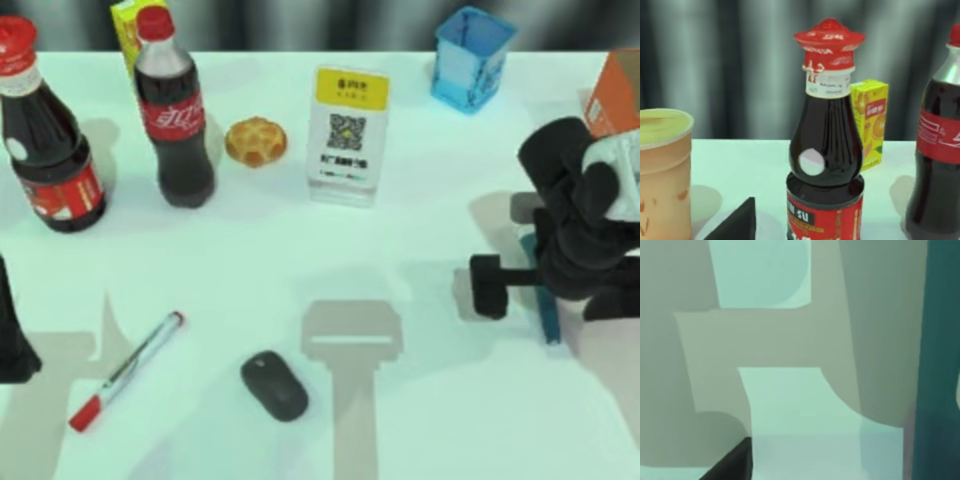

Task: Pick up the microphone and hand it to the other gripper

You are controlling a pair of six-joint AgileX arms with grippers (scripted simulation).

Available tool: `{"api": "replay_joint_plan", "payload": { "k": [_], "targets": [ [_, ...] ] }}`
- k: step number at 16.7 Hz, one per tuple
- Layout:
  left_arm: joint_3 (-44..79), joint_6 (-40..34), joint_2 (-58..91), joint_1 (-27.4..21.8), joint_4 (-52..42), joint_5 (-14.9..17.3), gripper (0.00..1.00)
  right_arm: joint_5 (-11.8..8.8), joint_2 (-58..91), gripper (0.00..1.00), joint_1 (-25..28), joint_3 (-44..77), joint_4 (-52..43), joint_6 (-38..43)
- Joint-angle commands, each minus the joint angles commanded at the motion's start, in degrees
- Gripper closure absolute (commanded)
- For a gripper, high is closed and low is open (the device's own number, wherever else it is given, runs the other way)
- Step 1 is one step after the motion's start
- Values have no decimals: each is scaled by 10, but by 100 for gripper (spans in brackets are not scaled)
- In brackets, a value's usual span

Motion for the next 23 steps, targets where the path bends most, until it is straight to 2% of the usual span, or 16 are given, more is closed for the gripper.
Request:
{"api": "replay_joint_plan", "payload": {
  "k": [3,16,23],
  "targets": [
    [0,0,0,0,0,0,0,0,0,0,0,0,0,0],
    [0,0,0,0,0,0,0,0,0,98,0,0,0,0],
    [0,0,0,0,0,0,0,0,0,100,0,0,0,0]
  ]
}}
